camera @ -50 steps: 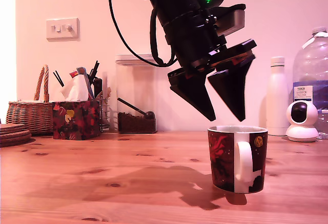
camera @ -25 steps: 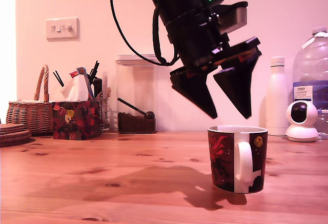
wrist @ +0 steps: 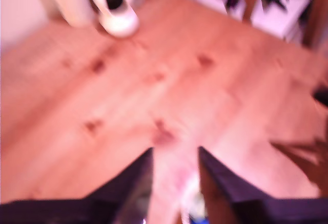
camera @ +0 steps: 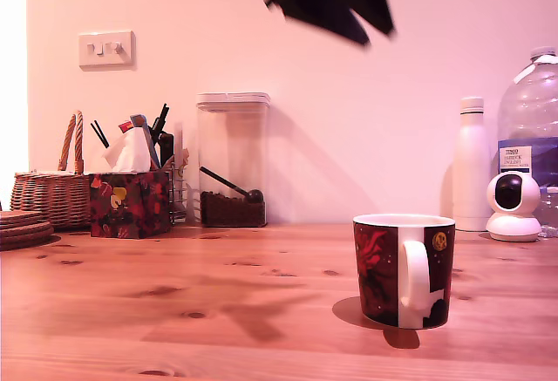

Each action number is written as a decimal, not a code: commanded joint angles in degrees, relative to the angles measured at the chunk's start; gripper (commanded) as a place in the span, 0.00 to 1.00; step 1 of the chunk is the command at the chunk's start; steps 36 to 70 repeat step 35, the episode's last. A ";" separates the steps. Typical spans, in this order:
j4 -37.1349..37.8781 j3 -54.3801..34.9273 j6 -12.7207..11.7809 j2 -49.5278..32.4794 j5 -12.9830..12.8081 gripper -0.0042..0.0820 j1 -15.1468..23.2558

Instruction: Pick up the coffee capsules from the table one by one and drop them inside the nearest coffee cup

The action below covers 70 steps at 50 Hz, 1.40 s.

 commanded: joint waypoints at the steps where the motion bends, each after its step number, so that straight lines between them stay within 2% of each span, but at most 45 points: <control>1: 1.57 -1.31 -0.11 -0.57 1.33 0.03 0.92; 10: 7.21 -3.76 -0.17 -2.97 2.21 0.03 2.73; 25: 20.98 -16.94 -2.38 -8.98 2.10 0.03 4.00; 32: 27.93 -23.85 -4.63 -12.00 2.12 0.03 4.81; 35: 29.07 -25.75 -5.38 -12.90 2.12 0.03 5.27; 70: 29.07 -25.75 -5.38 -12.90 2.12 0.03 5.27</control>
